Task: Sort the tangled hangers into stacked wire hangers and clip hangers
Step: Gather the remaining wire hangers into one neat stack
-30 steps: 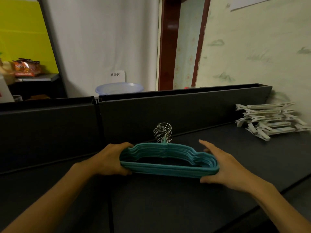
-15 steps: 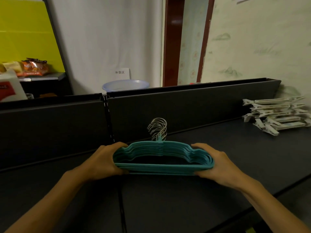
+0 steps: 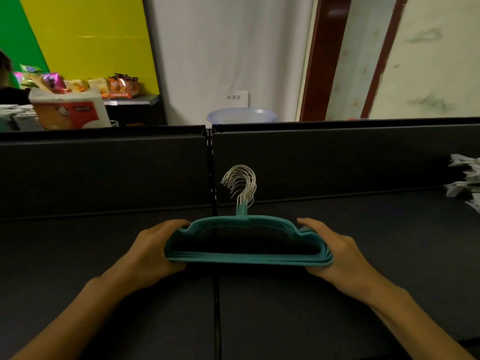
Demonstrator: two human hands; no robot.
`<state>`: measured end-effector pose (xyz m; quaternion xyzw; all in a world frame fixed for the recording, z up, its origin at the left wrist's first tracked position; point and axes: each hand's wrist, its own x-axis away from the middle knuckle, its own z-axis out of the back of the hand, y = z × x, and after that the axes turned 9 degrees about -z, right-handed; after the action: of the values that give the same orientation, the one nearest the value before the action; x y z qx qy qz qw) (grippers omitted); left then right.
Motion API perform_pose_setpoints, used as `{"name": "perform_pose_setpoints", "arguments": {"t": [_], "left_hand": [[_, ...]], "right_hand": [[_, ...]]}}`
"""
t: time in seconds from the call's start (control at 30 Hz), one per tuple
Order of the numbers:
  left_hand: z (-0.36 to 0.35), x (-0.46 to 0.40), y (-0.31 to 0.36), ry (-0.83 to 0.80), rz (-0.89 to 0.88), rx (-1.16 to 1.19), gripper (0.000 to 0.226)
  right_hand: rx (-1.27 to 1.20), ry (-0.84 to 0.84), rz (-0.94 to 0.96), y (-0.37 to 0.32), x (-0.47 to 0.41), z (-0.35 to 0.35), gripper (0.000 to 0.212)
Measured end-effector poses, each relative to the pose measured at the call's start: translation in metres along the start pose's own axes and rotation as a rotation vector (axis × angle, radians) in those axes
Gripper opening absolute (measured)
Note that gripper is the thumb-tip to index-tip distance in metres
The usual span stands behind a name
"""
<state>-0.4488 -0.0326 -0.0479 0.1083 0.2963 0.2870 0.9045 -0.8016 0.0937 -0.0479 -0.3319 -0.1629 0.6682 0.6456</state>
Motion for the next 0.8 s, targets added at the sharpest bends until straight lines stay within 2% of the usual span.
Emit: {"name": "perform_pose_setpoints", "arguments": {"t": [0.13, 0.23, 0.33, 0.4, 0.47, 0.6, 0.73, 0.8], "left_hand": [[-0.001, 0.004, 0.004, 0.026, 0.016, -0.008, 0.08], [-0.002, 0.006, 0.003, 0.031, 0.012, -0.007, 0.087], [-0.003, 0.007, 0.005, 0.022, 0.015, -0.024, 0.091], [-0.004, 0.008, 0.006, 0.04, 0.009, -0.034, 0.09], [-0.004, 0.009, 0.011, 0.063, 0.016, -0.035, 0.088], [0.003, 0.013, 0.024, 0.02, 0.066, 0.068, 0.078], [0.013, 0.023, 0.035, -0.112, 0.211, 0.212, 0.105], [0.013, 0.023, 0.037, -0.173, 0.229, 0.149, 0.107]], "right_hand": [[-0.125, -0.19, -0.12, -0.014, 0.0, 0.016, 0.078], [-0.271, -0.129, -0.203, -0.02, -0.009, 0.021, 0.059], [-0.3, -0.15, -0.324, -0.031, -0.024, 0.016, 0.065], [-0.175, -0.163, -0.405, -0.042, -0.028, 0.008, 0.066], [-0.019, -0.045, -0.376, -0.047, -0.026, -0.001, 0.064], [0.015, 0.171, -0.2, -0.034, -0.012, -0.015, 0.063], [0.142, 0.381, -0.005, -0.027, 0.011, -0.032, 0.064], [0.215, 0.4, 0.05, -0.028, 0.021, -0.035, 0.065]]}}
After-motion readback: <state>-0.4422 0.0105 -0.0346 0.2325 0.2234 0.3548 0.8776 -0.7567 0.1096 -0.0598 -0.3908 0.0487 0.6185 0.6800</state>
